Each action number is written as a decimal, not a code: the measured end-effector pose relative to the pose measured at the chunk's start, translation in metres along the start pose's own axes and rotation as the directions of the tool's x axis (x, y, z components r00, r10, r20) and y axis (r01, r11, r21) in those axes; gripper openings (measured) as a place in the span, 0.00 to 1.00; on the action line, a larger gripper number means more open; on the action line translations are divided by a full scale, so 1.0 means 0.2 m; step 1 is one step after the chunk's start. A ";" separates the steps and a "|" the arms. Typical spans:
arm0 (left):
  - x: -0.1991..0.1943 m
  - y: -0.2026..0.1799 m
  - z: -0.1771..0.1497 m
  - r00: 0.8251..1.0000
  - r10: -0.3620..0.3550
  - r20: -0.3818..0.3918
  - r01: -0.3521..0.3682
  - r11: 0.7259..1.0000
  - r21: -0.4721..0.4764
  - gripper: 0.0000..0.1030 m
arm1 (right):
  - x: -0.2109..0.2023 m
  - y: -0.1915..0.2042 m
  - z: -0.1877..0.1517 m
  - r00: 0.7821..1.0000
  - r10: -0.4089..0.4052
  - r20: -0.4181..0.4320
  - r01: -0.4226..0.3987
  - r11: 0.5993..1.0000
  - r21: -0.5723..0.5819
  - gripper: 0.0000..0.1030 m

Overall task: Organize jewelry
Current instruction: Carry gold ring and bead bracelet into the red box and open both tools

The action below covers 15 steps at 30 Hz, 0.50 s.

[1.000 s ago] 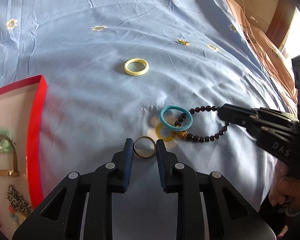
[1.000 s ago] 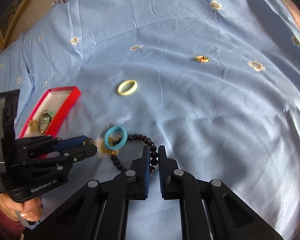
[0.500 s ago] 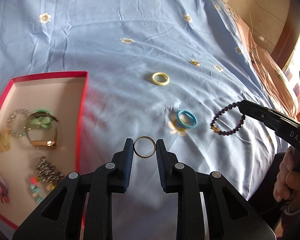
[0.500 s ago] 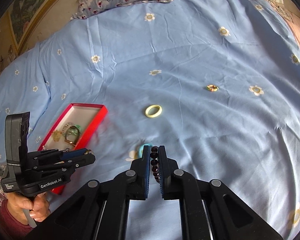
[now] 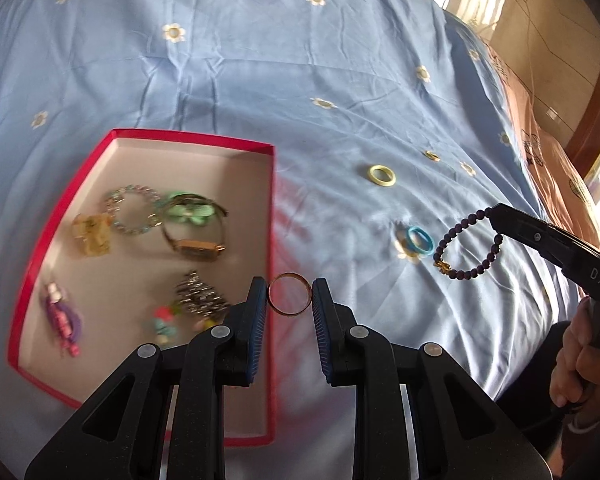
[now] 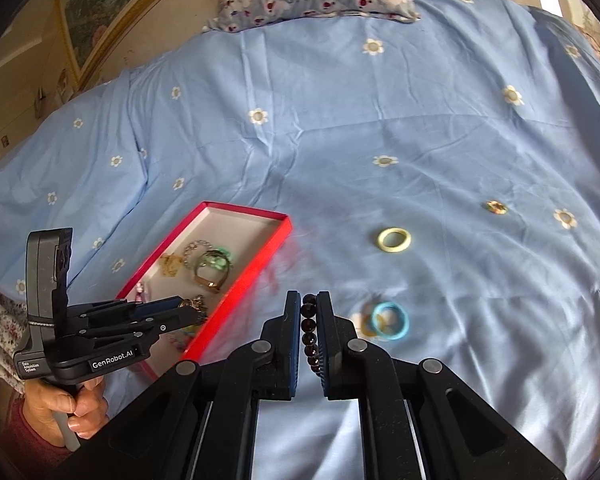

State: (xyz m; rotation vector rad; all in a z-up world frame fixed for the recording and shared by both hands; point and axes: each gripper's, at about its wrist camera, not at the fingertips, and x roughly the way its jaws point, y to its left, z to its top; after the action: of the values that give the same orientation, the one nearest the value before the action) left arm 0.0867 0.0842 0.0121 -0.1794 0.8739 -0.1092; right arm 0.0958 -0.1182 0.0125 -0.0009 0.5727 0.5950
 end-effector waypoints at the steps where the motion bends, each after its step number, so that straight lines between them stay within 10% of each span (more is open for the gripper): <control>1: -0.01 0.03 -0.01 1.000 0.008 0.002 -0.008 1.000 -0.010 0.20 | 0.01 0.01 0.00 1.000 0.006 -0.002 -0.006 1.000 -0.004 0.07; 15: -0.11 0.34 -0.10 0.995 0.105 0.000 -0.104 0.989 -0.107 0.20 | 0.15 0.29 0.02 0.993 0.108 -0.043 -0.111 0.991 -0.073 0.07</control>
State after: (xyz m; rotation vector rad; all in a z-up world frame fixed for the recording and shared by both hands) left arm 0.0589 0.1525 0.0035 -0.2335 0.8824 0.0361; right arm 0.0873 -0.0541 0.0093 -0.0529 0.5906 0.7250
